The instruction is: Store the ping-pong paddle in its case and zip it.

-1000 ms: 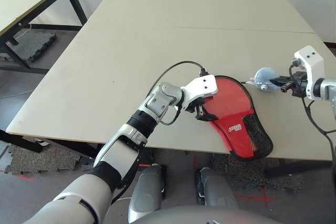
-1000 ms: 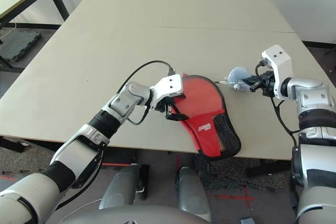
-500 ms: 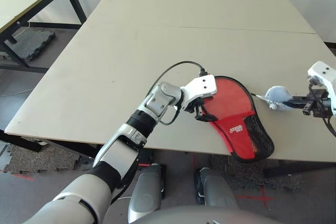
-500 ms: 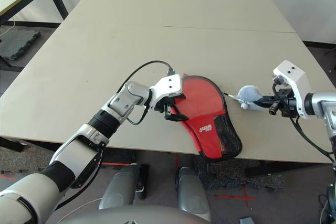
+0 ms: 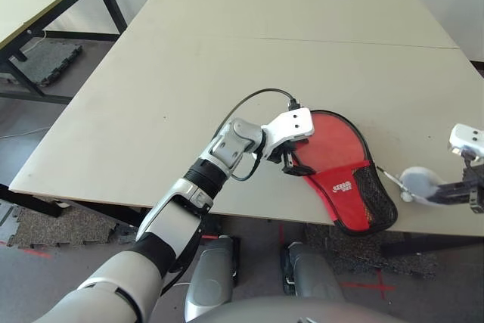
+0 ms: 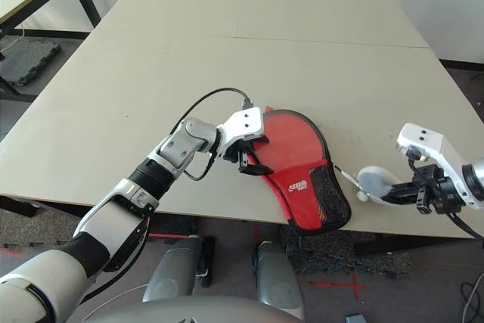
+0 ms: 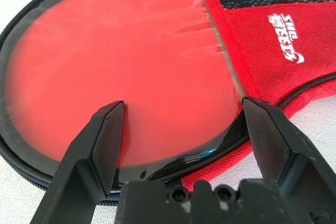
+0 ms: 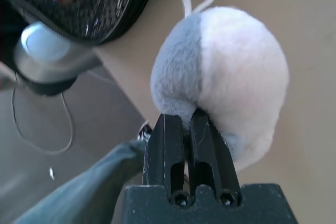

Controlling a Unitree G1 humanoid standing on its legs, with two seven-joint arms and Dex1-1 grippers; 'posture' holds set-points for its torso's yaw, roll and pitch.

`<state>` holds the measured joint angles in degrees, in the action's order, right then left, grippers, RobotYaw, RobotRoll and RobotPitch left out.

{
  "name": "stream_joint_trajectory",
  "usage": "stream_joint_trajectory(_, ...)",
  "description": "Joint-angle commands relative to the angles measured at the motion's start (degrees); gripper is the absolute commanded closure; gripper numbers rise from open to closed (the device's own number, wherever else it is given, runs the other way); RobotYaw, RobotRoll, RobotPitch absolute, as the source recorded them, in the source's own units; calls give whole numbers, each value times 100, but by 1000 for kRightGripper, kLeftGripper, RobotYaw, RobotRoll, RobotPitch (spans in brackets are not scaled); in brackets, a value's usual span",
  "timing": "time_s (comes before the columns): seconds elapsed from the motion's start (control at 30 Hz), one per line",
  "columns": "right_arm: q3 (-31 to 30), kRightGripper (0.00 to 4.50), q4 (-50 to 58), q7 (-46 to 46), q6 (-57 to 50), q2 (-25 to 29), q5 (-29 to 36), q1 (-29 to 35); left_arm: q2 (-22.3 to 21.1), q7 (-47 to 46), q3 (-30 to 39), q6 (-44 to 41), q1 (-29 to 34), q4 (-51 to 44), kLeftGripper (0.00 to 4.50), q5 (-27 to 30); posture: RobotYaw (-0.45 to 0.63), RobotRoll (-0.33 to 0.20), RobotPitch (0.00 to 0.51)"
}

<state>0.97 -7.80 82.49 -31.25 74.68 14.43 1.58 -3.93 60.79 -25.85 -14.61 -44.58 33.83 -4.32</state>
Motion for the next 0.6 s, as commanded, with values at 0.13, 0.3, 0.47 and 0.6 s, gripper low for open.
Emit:
stream_joint_trajectory(0.13,-609,4490,-707,165,563,290,-665,385,-170,-131,-162,-223,241,536,0,-261,-9,0,149)
stream_joint_trajectory(0.3,-653,4490,-937,180,672,231,-683,238,-196,-135,-144,-220,258,501,0,-254,-6,0,143)
stream_joint_trajectory(0.47,-362,3628,-1067,347,207,179,-314,-295,-276,-136,-42,-266,282,354,0,-199,-1,0,141)
stream_joint_trajectory(0.6,-95,2188,-1494,631,-92,338,-113,-959,-516,-37,47,-406,400,-58,0,-121,-2,0,142)
